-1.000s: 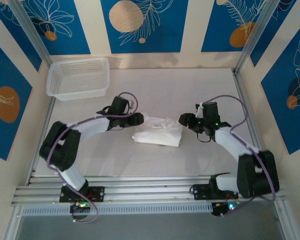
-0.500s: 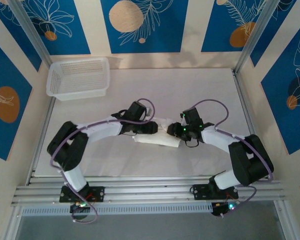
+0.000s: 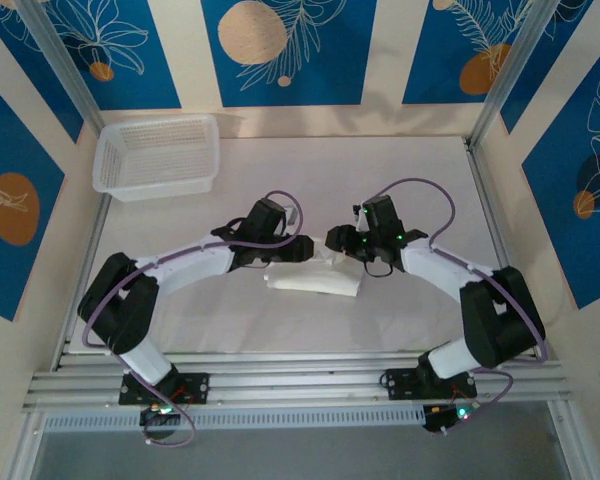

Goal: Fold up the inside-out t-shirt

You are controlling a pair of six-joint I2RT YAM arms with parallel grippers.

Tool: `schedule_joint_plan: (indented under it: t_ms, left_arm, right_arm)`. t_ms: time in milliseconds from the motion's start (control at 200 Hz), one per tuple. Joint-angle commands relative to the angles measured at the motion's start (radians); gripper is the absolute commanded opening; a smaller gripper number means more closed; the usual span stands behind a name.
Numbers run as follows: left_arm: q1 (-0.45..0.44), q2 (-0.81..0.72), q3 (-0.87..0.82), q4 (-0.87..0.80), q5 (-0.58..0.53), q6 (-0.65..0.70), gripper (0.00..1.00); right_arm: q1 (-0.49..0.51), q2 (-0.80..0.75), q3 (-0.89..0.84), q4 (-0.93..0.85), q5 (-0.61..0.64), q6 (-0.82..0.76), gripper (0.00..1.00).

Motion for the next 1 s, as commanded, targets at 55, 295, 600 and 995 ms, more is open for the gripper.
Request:
schedule_joint_plan:
  t_ms: [55, 295, 600, 995]
  left_arm:
    - [0.02, 0.033, -0.02, 0.022, -0.008, -0.027, 0.62]
    - [0.019, 0.029, -0.058, 0.097, 0.063, -0.021, 0.62]
    - [0.021, -0.05, -0.1, 0.064, 0.018, 0.011, 0.62]
    - [0.047, -0.099, -0.112, -0.056, -0.095, 0.011, 0.46]
  right_arm:
    - [-0.068, 0.119, 0.081, 0.033, -0.101, 0.062, 0.54]
    - [-0.1, 0.291, 0.249, 0.018, -0.161, 0.09, 0.53]
    - [-0.182, 0.206, 0.271, -0.042, -0.13, 0.106, 0.52]
    - [-0.016, -0.061, -0.049, -0.03, -0.006, 0.106, 0.0]
